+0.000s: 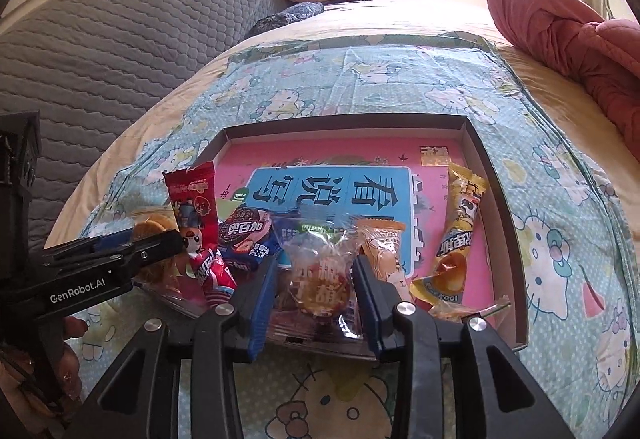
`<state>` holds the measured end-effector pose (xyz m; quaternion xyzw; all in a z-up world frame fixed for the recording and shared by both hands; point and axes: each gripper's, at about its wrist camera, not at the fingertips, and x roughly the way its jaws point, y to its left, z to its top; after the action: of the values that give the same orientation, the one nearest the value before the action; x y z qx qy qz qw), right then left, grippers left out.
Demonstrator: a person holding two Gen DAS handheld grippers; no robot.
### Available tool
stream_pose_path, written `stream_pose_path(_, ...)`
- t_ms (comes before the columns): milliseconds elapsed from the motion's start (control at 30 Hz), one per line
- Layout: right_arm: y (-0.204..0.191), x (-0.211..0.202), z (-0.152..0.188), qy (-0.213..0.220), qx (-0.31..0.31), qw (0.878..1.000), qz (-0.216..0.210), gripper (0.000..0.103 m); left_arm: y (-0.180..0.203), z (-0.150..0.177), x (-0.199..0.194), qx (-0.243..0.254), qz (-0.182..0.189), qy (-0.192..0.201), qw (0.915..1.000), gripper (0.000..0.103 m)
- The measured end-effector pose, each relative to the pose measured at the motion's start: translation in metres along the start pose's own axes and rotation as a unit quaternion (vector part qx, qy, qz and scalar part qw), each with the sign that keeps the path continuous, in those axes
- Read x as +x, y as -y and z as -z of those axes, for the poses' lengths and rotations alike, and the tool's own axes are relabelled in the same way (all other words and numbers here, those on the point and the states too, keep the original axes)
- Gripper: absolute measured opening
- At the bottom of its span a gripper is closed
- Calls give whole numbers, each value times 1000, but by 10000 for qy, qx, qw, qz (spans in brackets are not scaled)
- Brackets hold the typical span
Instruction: Organize snacks
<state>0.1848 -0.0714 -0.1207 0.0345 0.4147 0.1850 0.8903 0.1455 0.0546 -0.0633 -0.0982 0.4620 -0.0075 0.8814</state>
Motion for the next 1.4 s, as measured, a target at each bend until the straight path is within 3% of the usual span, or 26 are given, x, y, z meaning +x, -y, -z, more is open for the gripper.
stream_pose_path(233, 0, -8, -1, 99, 36, 9999, -48, 40, -4, 3, -9, -6, -73, 29, 10000, 63)
stream_pose_path(567, -2, -45, 0, 458, 91, 9989, -105, 53, -4, 14, -51, 52, -178, 261, 9995, 78)
stream_pose_path(733, -9, -72, 11, 597, -41, 9982, 61, 71, 9, 29, -75, 118, -53, 290, 9995, 79)
stream_pose_path(867, -11, -91, 20, 637, -12, 9979, 148, 77, 18, 43, -95, 135, 1, 374, 9992, 79)
stream_pose_path(1000, -11, -109, 32, 684, 29, 9975, 180, 90, 17, 55, -105, 78, 14, 316, 9995, 79)
stream_pose_path(1400, -26, -128, 57, 640, -159, 9972, 338, 99, 24, 84, -121, 246, 102, 216, 9994, 79)
